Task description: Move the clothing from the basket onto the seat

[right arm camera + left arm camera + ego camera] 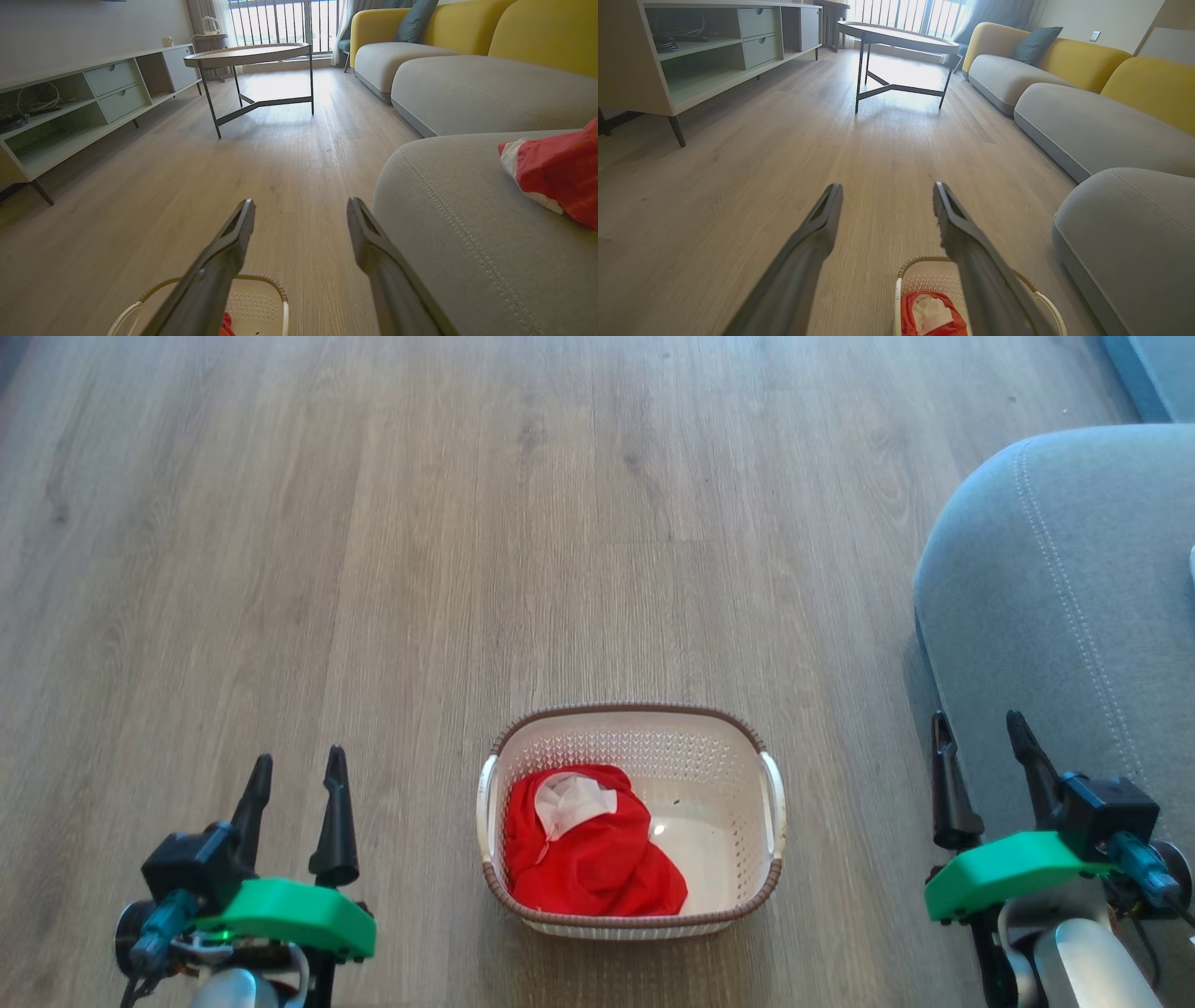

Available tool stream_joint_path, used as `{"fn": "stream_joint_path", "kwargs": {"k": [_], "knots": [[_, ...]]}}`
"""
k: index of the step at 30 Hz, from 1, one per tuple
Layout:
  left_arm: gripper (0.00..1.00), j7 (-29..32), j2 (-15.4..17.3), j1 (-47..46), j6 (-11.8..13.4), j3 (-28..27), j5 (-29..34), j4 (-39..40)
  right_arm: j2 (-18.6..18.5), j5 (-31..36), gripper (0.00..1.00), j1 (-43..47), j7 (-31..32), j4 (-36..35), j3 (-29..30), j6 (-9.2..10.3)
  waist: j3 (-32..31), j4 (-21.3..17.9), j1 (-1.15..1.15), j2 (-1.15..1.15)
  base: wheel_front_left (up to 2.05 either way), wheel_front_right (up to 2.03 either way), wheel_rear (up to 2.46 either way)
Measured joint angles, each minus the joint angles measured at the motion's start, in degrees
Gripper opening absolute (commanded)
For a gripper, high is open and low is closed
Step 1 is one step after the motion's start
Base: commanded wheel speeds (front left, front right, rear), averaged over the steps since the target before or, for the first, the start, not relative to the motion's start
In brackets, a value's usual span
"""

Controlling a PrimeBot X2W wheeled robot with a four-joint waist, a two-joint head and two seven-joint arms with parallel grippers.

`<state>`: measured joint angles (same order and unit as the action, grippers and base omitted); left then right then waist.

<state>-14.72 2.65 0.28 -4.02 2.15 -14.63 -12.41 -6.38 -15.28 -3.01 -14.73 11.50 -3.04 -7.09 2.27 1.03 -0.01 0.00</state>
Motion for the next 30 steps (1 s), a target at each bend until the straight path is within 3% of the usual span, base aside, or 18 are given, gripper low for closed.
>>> {"fn": "stream_joint_path", "kwargs": {"k": [15, 30], "knots": [[1.0, 0.0, 0.0, -1.4, 0.0, 4.7, 0.1, -2.0, 0.0, 0.2, 1.0, -2.7, 0.0, -3.2, -0.3, 0.0, 5.9, -0.5, 0.0, 0.0, 0.0, 0.0, 0.0], [1.0, 0.0, 0.0, -17.0, -0.6, 16.1, 0.0, -9.5, -1.4, 0.5, 1.0, -16.0, 0.0, -6.9, -3.3, 0.0, 22.6, -3.4, 0.0, 0.0, 0.0, 0.0, 0.0]]}}
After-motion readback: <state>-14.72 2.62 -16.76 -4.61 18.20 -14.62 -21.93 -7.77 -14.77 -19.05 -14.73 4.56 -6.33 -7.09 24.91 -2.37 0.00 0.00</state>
